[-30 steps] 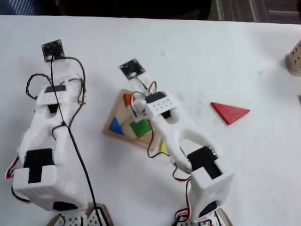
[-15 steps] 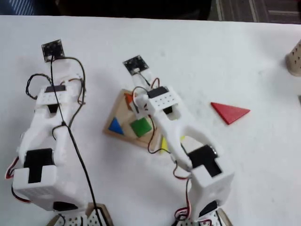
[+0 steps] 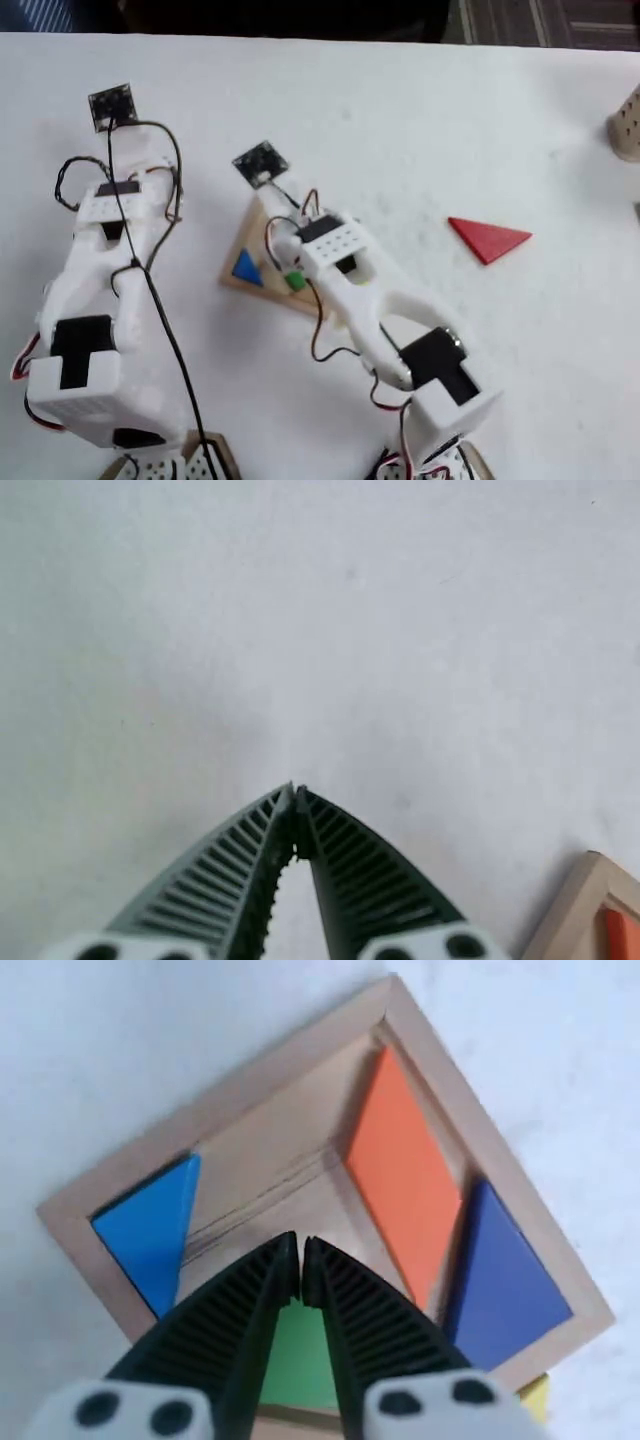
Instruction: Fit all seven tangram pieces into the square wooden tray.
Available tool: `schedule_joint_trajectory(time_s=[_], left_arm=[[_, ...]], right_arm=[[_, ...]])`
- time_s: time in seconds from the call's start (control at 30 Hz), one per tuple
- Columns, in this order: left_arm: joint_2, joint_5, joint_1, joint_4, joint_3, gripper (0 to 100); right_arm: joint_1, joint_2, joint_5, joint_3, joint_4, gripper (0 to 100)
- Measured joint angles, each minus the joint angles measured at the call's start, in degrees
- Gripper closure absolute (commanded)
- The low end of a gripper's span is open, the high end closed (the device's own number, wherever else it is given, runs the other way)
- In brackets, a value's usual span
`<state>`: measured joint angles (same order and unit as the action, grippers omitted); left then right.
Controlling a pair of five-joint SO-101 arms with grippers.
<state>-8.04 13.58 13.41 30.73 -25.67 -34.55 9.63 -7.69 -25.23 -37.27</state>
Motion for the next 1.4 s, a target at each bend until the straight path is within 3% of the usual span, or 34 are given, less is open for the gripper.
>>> schedule_joint_trajectory(time_s=[0.6,0.77,1.1,1.4], left_arm=[[0.0,0.0,0.0,0.0,0.0,98],[0.0,0.0,0.0,0.0,0.0,98],[0.0,0.0,0.0,0.0,0.0,98],[0.0,0.0,0.0,0.0,0.0,98]], right_arm=[[5.01,12.22,0.09,16.62,-9.23,98.1],[6.24,12.22,0.09,17.49,-9.76,98.1],[7.74,5.54,0.0,16.62,-22.33,98.1],[8.35,4.4,-1.85,11.96,-23.03,98.1]])
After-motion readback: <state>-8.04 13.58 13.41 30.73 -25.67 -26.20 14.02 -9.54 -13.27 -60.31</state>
